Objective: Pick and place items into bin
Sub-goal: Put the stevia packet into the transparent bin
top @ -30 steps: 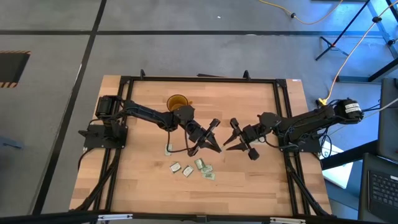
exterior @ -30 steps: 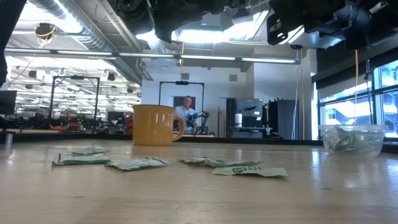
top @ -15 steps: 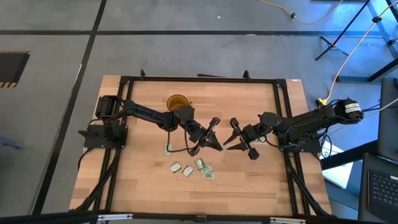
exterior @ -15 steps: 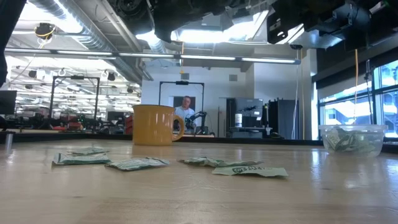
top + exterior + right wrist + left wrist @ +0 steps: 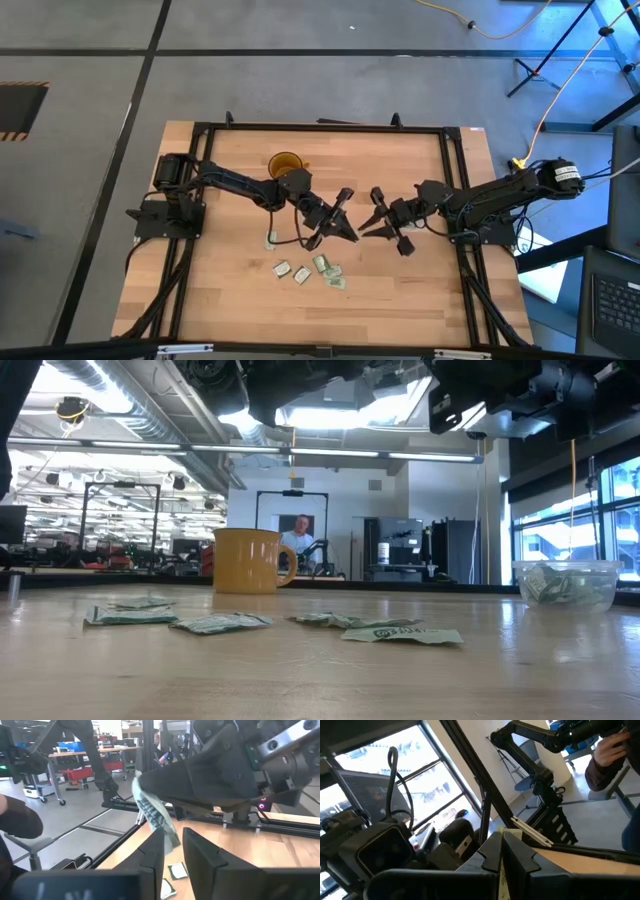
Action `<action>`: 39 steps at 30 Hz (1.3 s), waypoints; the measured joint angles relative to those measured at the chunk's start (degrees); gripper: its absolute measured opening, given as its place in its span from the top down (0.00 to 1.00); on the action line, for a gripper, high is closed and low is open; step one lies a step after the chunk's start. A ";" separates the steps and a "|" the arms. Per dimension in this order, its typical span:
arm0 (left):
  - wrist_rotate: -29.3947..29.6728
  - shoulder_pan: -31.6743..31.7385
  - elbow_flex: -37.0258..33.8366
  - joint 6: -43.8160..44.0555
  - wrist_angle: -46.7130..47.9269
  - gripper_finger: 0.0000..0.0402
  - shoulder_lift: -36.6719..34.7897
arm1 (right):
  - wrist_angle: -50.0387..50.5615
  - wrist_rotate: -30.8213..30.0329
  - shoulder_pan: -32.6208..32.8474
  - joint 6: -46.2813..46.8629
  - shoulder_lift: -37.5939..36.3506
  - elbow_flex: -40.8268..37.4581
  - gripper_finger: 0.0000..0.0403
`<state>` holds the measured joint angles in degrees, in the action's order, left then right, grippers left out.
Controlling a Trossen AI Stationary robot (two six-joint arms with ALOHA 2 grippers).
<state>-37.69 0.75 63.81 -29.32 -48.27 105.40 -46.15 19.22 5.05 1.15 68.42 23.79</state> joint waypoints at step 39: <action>20.66 -0.97 0.02 6.59 35.23 0.71 -4.74 | 61.41 -7.61 -2.38 30.88 -24.97 0.04 1.00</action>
<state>-17.03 -0.22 63.83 -22.73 -13.04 100.66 15.26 11.62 2.66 32.03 43.46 23.83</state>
